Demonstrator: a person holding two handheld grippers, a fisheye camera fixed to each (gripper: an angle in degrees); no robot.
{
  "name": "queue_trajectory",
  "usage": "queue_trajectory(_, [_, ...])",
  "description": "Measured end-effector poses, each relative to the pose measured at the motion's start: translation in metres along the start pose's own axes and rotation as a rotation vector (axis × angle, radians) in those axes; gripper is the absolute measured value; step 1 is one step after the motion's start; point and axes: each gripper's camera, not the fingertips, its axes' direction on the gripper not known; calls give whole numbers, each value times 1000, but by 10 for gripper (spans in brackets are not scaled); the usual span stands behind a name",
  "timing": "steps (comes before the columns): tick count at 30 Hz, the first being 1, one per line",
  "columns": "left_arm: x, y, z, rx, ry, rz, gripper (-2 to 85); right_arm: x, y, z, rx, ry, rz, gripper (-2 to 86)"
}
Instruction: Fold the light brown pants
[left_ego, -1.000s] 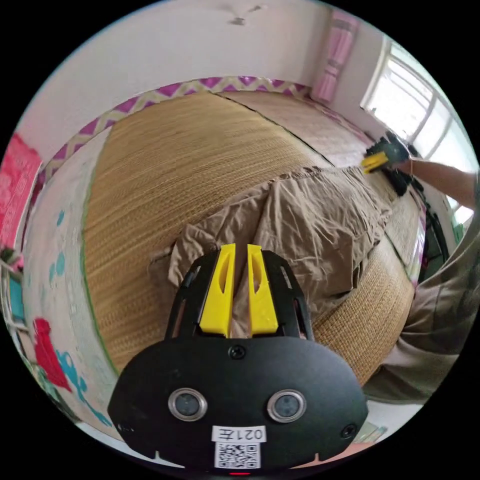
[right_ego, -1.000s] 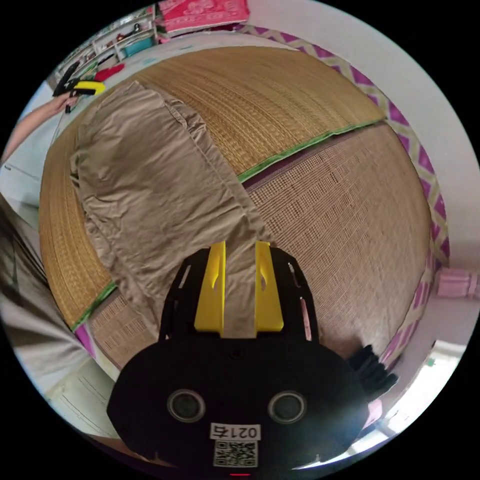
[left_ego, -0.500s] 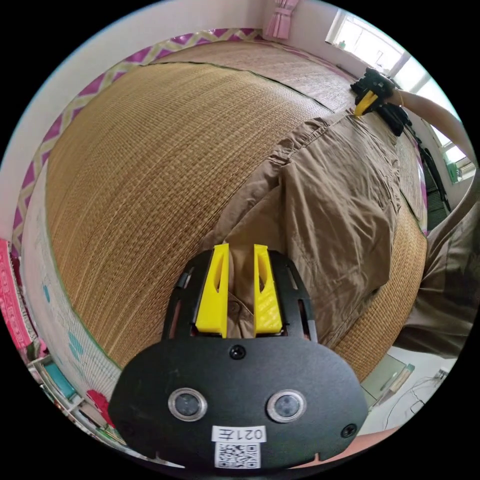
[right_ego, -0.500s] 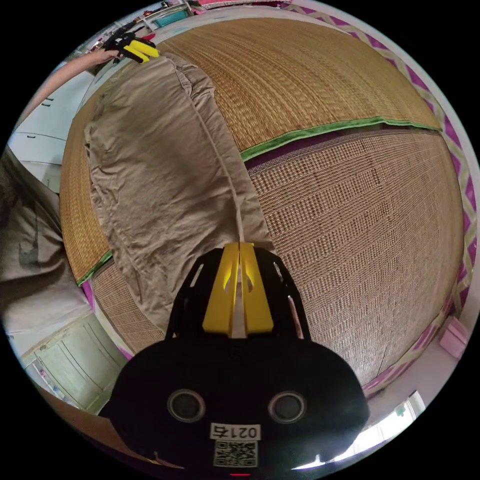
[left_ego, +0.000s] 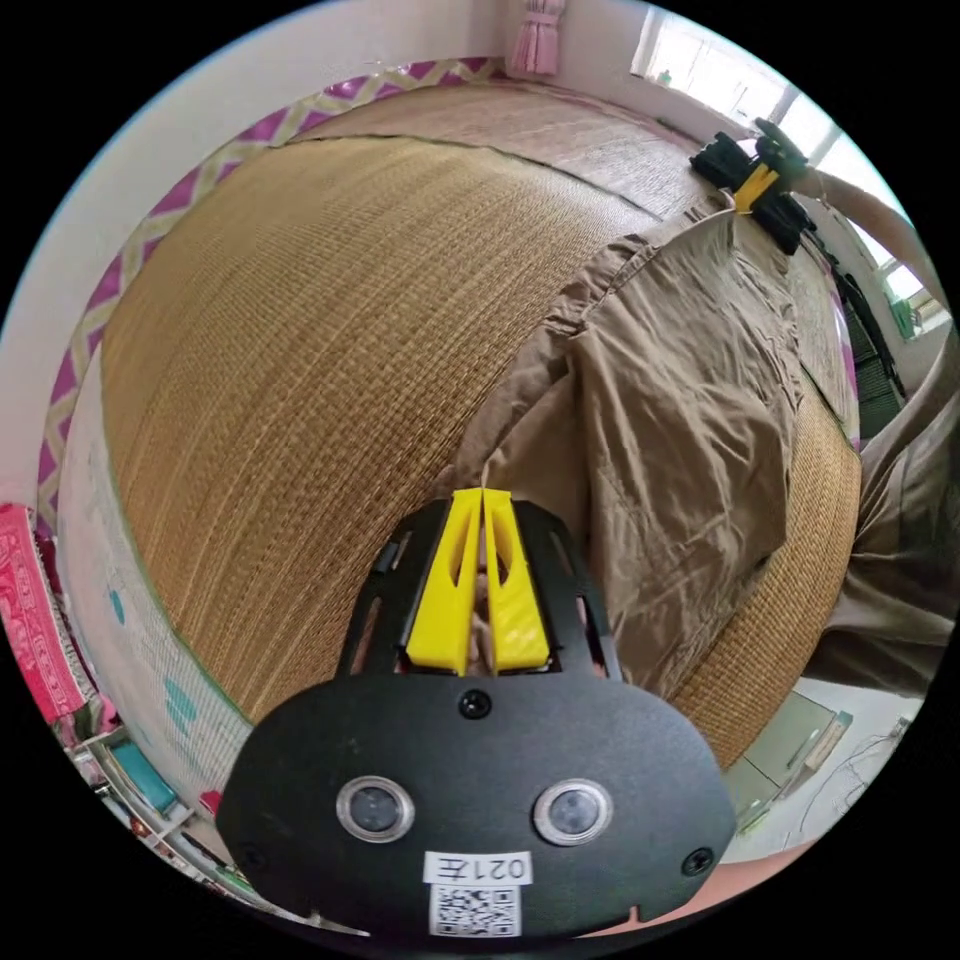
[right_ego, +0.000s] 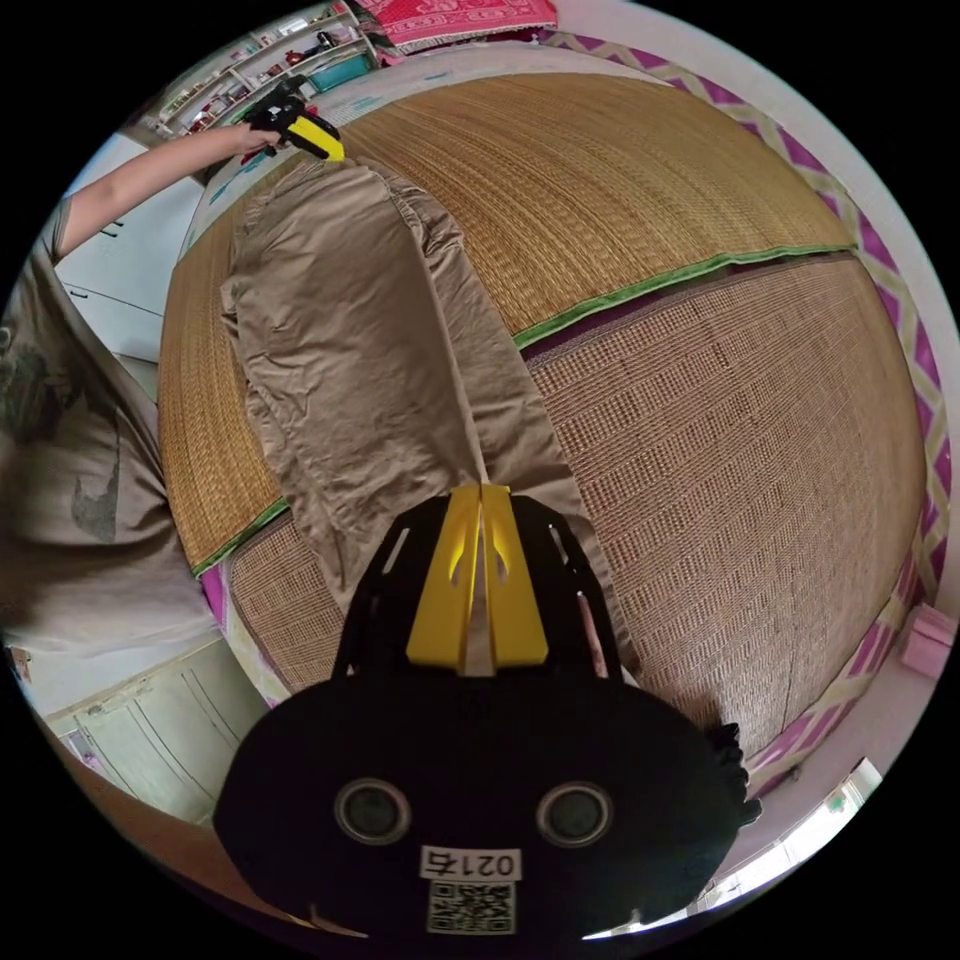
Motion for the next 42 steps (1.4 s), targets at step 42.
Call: queue_trajectory(42, [177,541,-15,453,692,-764,-10,-89,256,117,98,9,527,103])
